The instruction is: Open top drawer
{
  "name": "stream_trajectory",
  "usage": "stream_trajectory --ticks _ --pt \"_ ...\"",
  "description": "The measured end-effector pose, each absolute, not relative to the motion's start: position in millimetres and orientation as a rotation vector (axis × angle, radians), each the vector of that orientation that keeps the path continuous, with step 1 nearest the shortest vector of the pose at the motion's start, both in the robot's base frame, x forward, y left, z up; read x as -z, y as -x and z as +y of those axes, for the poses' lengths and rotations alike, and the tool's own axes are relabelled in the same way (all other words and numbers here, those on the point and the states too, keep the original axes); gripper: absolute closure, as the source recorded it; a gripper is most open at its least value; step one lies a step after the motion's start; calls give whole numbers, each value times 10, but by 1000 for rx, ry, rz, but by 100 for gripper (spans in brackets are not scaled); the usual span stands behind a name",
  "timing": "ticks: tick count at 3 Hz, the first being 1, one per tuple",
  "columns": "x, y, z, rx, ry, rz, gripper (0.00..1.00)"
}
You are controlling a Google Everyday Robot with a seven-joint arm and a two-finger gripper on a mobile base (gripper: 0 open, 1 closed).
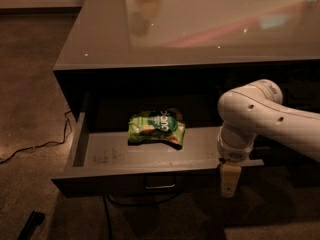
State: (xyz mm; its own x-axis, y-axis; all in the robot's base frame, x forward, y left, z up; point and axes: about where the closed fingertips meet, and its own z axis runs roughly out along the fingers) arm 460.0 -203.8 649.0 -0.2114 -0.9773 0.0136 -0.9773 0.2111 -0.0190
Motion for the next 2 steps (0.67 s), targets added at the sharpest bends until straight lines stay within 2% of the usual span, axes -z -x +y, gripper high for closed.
stream_trajectory --ticks 1,2 --pt "-6714 -4694 -2036 95 1952 2366 0" --pt "-6873 -4790 -2020 146 1939 2313 19"
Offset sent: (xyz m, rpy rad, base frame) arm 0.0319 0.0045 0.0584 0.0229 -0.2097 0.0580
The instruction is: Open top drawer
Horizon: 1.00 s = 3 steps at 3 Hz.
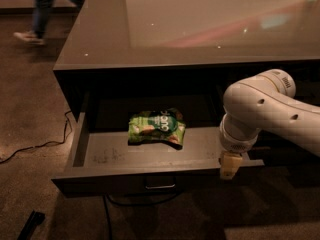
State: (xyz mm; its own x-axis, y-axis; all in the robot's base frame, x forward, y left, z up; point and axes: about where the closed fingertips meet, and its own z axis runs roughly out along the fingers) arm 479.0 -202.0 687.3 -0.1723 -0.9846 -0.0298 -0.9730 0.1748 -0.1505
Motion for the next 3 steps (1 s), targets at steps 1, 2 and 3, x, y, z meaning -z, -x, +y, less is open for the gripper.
stream_trajectory --ticks 1,2,3 --pt "-6981 -4849 -1995 202 1925 2278 42" --pt "-7039 -4938 -1960 270 1909 2272 88" --pt "-7040 -4962 -1950 284 1905 2273 100"
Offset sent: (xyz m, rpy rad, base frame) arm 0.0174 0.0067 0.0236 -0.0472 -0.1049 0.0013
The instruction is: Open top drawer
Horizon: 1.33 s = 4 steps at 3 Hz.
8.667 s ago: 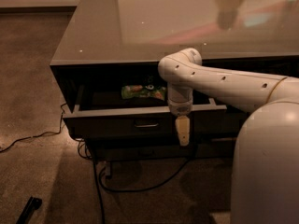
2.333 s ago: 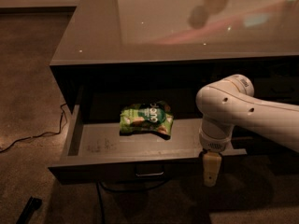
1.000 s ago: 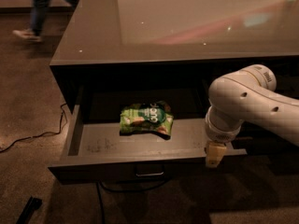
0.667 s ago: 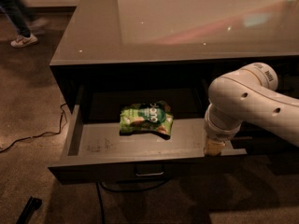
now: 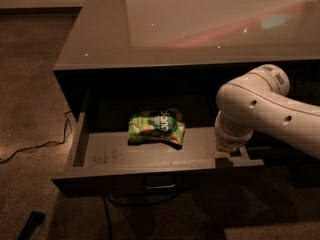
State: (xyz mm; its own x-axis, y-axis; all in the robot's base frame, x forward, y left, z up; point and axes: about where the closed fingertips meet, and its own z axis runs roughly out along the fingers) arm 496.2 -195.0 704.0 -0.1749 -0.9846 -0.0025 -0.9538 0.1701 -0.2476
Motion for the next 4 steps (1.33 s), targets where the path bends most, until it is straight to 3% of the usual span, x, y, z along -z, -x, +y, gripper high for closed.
stream_trajectory --ticks 4 --pt "-6131 -5319 -1881 178 2019 2319 100"
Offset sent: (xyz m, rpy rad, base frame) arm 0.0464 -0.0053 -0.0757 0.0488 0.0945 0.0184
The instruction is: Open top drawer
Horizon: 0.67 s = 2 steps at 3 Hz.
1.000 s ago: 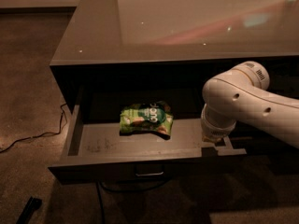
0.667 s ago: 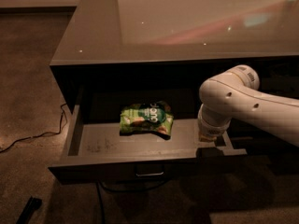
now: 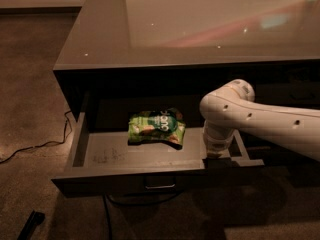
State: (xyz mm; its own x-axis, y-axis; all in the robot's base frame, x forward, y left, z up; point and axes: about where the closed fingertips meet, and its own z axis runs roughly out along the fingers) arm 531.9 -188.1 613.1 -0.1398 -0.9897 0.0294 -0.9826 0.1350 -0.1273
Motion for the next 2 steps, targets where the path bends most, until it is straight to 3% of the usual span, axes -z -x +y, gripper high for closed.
stream_trajectory --ticks 2 --pt "-6203 -5159 -2007 298 2003 2414 100"
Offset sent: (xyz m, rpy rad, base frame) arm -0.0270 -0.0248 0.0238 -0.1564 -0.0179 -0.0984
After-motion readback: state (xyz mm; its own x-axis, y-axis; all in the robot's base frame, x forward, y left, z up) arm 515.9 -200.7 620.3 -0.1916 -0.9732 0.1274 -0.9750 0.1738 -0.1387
